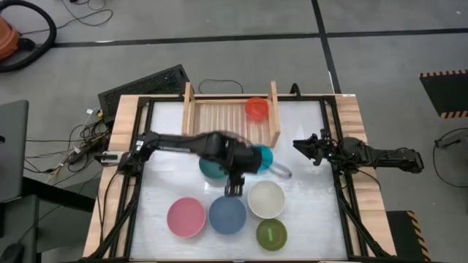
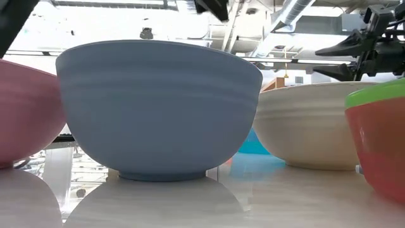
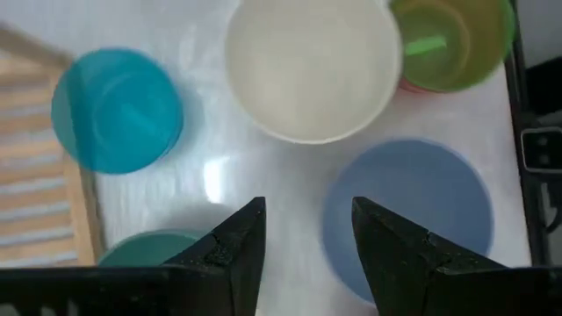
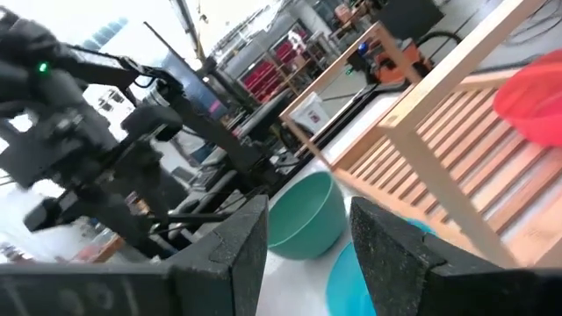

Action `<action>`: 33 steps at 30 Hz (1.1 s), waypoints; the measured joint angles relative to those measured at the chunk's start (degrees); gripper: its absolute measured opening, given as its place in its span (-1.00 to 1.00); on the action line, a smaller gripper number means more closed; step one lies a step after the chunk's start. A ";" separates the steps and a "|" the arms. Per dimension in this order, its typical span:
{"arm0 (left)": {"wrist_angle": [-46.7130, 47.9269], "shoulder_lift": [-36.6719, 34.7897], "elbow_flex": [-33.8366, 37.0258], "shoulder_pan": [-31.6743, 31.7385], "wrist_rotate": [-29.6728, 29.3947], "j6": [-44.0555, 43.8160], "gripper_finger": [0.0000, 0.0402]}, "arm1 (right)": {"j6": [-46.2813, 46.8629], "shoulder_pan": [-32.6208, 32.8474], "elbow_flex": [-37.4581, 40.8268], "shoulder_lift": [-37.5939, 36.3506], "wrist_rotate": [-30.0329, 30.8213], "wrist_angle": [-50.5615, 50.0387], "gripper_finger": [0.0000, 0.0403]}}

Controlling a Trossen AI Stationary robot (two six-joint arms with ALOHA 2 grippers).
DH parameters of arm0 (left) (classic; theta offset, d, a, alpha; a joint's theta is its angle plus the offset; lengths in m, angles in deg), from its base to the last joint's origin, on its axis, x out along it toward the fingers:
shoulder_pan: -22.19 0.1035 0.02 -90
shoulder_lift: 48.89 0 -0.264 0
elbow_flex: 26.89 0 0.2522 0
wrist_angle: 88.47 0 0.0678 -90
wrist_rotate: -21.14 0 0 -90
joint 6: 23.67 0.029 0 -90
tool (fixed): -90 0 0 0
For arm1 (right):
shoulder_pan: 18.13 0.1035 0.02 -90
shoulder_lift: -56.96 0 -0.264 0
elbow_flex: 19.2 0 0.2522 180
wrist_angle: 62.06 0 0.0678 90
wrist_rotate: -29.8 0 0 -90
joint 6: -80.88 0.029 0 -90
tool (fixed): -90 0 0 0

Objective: Place and stack bowls onto a shelf
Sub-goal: Stack the small light green bowl on top of the small orange bowl on the shelf

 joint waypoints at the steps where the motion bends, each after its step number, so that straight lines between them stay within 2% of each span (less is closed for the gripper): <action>1: -0.15 0.00 0.00 -1.32 -1.45 0.18 -0.23 | 0.40 0.00 0.00 0.00 -0.52 -0.05 -0.06; 5: -0.68 0.00 0.00 -5.39 -6.26 2.29 -0.23 | 2.08 1.12 0.00 0.00 -1.90 -0.11 -0.06; 10: -1.90 0.00 0.00 -8.84 -8.06 4.07 -0.23 | 3.38 4.48 0.00 0.00 -2.71 -0.15 -0.06; 16: -13.39 0.78 -0.02 -12.09 -12.80 13.87 -0.23 | 4.38 7.26 0.00 0.00 -2.09 -0.26 -0.06; 19: -21.77 2.49 0.15 -13.69 -12.34 19.48 -0.23 | 5.80 7.28 0.00 0.00 -2.03 -0.26 -0.06; 24: -33.92 7.30 0.17 -15.85 -7.26 24.49 -0.23 | 6.82 7.63 0.00 0.81 -2.10 -0.26 -0.06; 33: -39.82 16.38 0.26 -16.06 -5.98 21.73 -0.23 | 5.87 11.62 0.02 2.60 -3.25 -0.54 -0.06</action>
